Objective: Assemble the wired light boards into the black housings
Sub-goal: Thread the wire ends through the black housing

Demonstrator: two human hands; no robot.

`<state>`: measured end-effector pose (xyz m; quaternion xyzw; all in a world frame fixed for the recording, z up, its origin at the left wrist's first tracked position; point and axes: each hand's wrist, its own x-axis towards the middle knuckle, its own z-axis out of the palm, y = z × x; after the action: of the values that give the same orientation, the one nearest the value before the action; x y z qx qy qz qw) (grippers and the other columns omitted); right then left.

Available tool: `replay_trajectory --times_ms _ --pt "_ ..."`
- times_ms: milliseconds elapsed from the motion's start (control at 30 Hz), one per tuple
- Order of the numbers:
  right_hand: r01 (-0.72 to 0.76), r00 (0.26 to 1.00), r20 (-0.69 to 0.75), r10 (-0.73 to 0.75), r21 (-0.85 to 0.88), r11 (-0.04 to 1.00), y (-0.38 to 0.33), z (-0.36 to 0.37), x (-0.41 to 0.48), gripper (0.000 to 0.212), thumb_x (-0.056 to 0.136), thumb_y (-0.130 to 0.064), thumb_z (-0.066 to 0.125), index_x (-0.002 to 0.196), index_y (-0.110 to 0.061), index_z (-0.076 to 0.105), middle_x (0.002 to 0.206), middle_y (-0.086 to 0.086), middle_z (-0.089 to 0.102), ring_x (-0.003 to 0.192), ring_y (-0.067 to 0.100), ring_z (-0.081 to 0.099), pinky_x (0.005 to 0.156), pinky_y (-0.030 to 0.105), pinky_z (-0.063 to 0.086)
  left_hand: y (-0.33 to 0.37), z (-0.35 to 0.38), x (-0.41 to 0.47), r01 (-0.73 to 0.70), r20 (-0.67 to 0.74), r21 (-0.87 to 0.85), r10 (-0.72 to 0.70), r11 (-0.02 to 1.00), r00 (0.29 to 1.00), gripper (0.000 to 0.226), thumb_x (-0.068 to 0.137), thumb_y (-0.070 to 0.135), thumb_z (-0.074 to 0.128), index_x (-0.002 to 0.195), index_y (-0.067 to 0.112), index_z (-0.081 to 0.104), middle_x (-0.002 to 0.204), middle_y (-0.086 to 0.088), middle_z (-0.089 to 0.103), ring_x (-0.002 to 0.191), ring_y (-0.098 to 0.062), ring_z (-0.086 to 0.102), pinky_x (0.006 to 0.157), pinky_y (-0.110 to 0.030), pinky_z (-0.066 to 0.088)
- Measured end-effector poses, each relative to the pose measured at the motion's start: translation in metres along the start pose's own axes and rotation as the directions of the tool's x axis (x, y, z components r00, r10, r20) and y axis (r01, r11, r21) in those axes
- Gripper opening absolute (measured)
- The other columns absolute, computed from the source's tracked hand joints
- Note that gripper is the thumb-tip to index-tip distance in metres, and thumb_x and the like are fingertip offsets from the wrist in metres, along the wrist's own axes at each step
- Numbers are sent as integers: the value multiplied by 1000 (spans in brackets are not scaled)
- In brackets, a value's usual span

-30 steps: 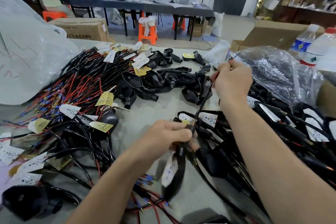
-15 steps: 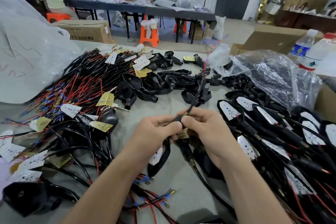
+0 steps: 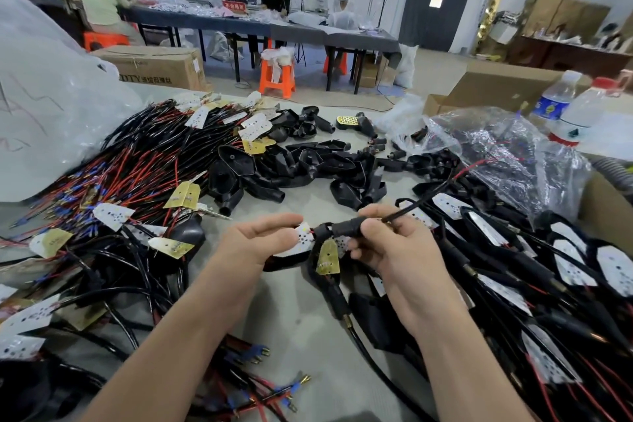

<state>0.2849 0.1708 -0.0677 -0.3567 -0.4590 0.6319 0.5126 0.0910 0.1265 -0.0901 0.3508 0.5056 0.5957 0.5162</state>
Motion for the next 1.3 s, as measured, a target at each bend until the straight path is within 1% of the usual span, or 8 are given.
replay_trajectory --times_ms 67,200,500,667,833,1000,1133,1300 --pt "-17 999 32 17 -6 1000 3 1 -1 9 97 3 57 100 -2 63 75 17 64 62 21 61 58 26 53 1 0 -1 -45 -49 -44 42 998 998 35 64 27 78 99 23 83 99 -8 80 95 -21 74 91 -32 53" --pt "-29 1000 2 29 -21 999 10 8 -2 14 98 -9 62 86 -3 66 73 18 66 55 19 57 49 25 47 6 -1 -1 -115 -96 -81 107 990 990 32 64 20 83 96 16 83 87 -10 78 72 -15 72 64 -22 57" --pt "-55 993 -107 57 27 998 14 14 -3 19 96 -12 68 80 0 66 66 16 66 48 15 58 45 22 47 4 6 -4 -91 -93 34 94 995 991 27 66 16 73 91 17 83 89 -9 78 75 -15 72 65 -22 56" --pt "-72 995 -65 72 11 997 14 10 -3 16 96 -12 67 92 3 66 71 18 69 53 17 63 50 22 52 4 8 -6 -41 -118 85 51 996 992 20 91 5 70 91 19 84 84 2 78 74 -12 73 64 -31 60" --pt "-86 996 12 86 -49 995 12 8 -4 13 96 -11 66 87 -3 65 72 19 68 53 17 62 47 23 49 9 8 -9 -33 -106 -30 30 999 994 25 91 -7 64 85 9 82 89 -11 78 76 -16 74 65 -31 62" --pt "-106 993 36 108 -56 993 10 7 -5 14 96 -10 66 83 -6 63 71 17 68 52 16 62 47 23 49 7 8 -9 -90 -123 15 91 996 988 26 86 -10 64 83 9 81 86 -11 76 73 -17 73 65 -31 61" --pt "-95 994 45 98 -68 993 12 6 -5 10 96 -9 66 89 -6 61 71 16 68 53 16 62 48 23 48 7 8 -9 -103 -99 -7 101 995 990 17 71 1 69 81 8 81 85 -11 74 74 -18 73 66 -32 61" --pt "-55 995 78 60 -71 996 10 6 -5 16 97 -9 66 82 -9 61 68 17 67 49 18 60 44 24 45 5 8 -9 -163 -138 55 169 985 976 24 86 -6 68 79 12 81 86 -12 74 72 -16 73 66 -33 61"
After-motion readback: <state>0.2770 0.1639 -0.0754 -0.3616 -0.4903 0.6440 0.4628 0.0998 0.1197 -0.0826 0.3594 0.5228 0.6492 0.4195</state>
